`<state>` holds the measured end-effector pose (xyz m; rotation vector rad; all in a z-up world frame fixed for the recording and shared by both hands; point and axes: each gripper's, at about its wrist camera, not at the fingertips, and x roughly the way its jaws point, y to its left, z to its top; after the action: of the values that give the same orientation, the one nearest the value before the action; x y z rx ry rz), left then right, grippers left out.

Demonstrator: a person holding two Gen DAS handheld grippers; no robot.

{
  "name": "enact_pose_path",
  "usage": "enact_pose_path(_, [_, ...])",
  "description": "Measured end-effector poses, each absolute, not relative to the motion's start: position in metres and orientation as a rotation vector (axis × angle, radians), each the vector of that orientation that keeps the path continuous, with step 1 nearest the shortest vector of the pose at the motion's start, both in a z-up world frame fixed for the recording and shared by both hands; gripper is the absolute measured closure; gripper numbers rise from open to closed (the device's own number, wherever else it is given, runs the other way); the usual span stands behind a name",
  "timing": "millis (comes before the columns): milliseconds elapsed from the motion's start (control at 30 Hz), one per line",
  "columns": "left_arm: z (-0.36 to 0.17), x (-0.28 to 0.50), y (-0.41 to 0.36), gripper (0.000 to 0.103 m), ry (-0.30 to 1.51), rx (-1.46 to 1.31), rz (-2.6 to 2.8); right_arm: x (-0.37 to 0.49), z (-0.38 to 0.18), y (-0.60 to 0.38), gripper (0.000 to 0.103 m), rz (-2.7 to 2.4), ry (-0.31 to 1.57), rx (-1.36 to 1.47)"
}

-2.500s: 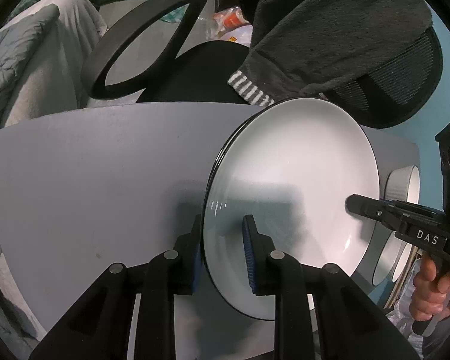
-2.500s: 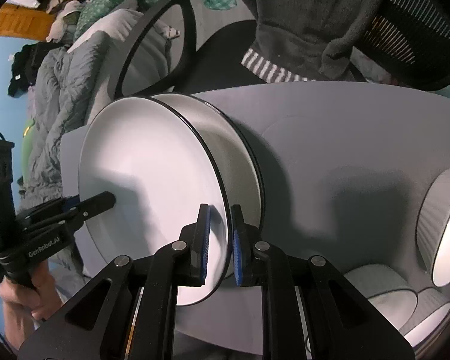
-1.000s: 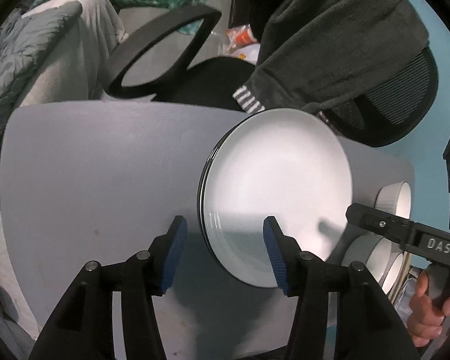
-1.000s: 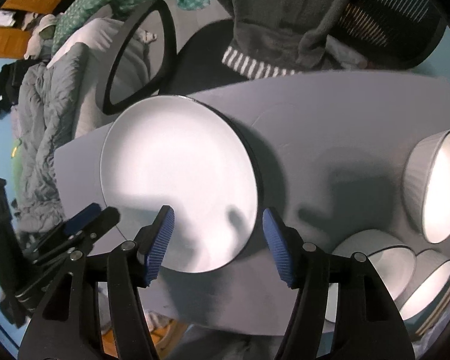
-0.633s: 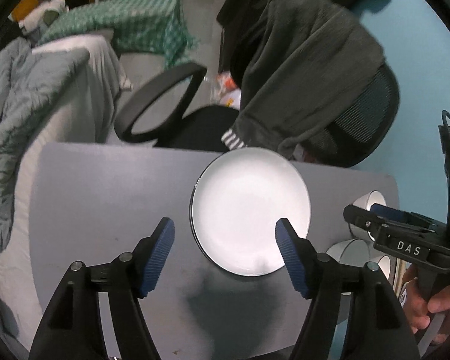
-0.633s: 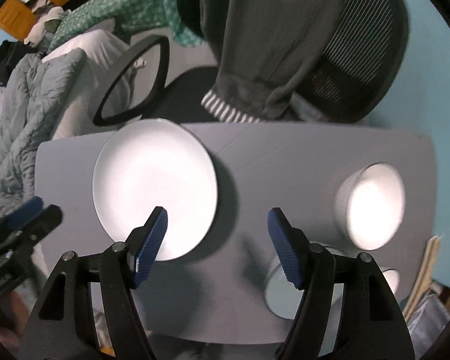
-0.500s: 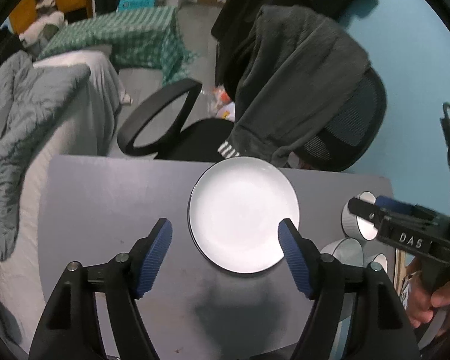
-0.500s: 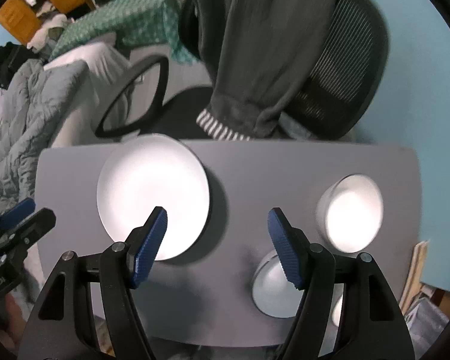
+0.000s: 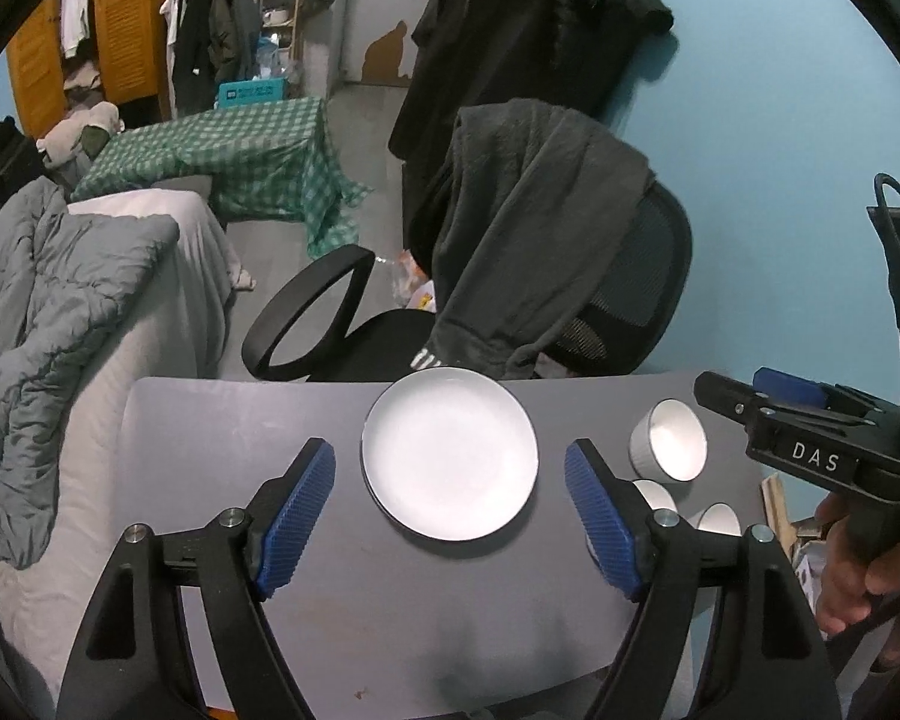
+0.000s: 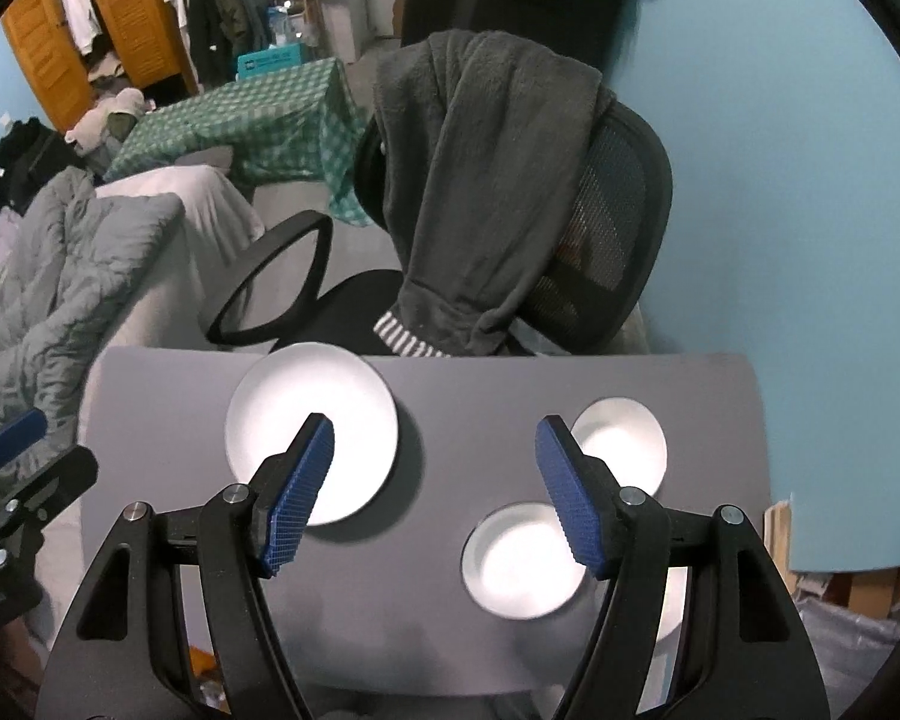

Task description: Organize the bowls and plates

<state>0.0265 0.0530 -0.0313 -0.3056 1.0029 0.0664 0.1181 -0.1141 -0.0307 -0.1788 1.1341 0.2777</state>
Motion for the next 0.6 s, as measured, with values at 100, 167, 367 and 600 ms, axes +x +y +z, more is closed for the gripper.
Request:
enact_pose_path(100, [-0.02,0.018,0.049,0.023,0.98,-0.297,0.062,0.108,-0.018,-0.114,0.033,0.272,1.108,-0.183])
enact_pose_path(167, [-0.012,0.014,0.045,0.023,0.973,-0.28,0.055,0.101,-0.009,-0.115,0.033,0.274,1.094,-0.172])
enact_pose_path(367, [0.006,0.001,0.038,0.023,0.944,-0.272,0.049,0.084,0.01,-0.115,0.033,0.278,1.064,-0.154])
enact_pose_path(600, [0.011,-0.009,0.038,0.023,0.936,-0.284,0.063,0.069,0.011,-0.118,0.033,0.265,1.056,-0.138])
